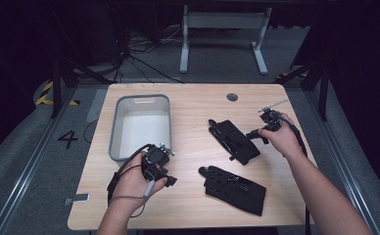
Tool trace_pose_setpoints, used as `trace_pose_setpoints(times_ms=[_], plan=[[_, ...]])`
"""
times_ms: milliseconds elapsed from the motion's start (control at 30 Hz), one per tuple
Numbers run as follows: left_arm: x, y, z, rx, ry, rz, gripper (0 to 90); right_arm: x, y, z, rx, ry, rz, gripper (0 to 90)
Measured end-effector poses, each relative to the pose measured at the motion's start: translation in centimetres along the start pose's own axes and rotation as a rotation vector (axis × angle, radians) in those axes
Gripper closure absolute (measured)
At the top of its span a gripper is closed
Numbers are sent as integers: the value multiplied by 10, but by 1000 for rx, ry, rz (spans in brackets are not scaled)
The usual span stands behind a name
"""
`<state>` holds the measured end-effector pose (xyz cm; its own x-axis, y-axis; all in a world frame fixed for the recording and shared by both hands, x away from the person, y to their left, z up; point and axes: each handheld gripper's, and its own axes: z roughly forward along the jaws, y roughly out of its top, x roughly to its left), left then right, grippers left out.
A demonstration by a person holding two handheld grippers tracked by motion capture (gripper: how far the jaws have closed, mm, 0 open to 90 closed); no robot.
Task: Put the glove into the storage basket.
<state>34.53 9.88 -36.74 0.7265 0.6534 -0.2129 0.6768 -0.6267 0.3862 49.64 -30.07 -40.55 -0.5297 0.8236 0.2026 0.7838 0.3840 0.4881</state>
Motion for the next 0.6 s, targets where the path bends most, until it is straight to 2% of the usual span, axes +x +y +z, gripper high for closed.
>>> trace_pose_setpoints(times_ms=[67,200,333,600], plan=[[1,-2,-1,-3,0,-4,539,-5,1,5,11,-22,8,632],[2,-4,-3,-11,5,-12,538,-8,1,11,5,-2,23,633],[1,-6,-2,-2,9,-14,537,-9,3,17,13,-25,9,633],[2,-8,-4,-7,8,-21,528,-7,4,27,53,-33,-7,630]])
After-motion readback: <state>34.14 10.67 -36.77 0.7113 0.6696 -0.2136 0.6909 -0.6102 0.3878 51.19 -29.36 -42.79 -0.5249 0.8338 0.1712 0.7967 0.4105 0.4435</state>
